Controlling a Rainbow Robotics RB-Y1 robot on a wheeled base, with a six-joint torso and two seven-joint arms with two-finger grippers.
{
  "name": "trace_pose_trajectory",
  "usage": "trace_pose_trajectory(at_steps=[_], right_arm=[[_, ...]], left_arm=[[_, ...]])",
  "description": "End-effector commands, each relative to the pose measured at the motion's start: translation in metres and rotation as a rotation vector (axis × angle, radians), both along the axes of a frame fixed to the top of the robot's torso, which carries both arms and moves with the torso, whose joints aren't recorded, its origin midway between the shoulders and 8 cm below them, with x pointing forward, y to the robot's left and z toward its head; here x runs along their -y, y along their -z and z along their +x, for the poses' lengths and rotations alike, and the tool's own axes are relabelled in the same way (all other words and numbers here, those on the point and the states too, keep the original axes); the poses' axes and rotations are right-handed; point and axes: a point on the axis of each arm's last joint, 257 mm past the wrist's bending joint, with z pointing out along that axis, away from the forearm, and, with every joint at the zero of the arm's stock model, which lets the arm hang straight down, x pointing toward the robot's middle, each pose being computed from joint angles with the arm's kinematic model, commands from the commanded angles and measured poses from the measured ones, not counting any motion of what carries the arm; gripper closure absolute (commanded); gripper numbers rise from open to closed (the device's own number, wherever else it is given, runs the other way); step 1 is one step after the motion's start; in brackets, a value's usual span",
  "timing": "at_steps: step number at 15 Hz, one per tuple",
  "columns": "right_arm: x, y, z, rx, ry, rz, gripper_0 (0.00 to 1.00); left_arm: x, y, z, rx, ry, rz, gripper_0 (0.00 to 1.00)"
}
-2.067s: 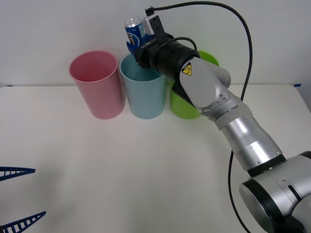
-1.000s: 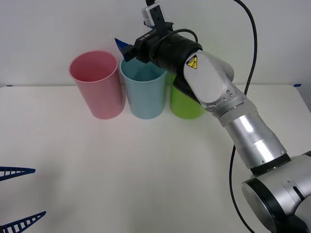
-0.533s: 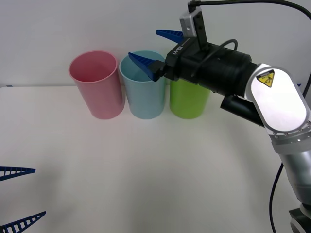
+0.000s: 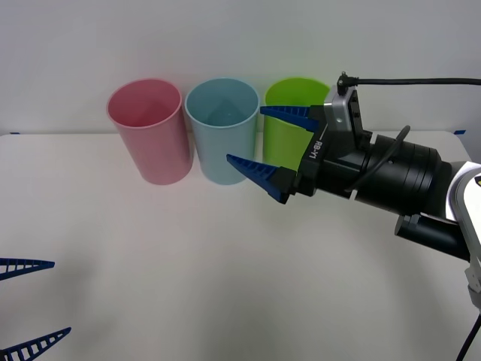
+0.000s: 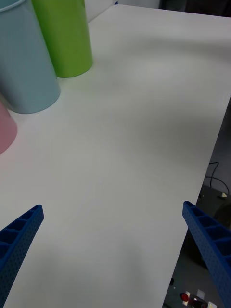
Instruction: Put cans in the blue bin and PET bottles in the pink bin and trash in the green bin.
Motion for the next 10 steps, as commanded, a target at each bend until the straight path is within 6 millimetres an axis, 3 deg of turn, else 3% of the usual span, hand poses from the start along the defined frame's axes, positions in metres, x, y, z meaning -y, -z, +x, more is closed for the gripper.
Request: trace_pose_trajectory(at_steps=[1,6,10], right_arm=[[0.007,0.031,-0.024,-0.033,-0.063,-0.048,0.0],[0.025,0.085,-0.058,-0.151,-0.176,-0.142,0.0],[0.044,0.11,-0.068,-0.199,-0.224,-0.182,0.0]], left_arm=[[0.0,0.0,0.0,0.0,0.0,0.0,0.0],[0.0,0.0,0.0,0.0,0.0,0.0,0.0],[0.0,0.0,0.0,0.0,0.0,0.0,0.0]])
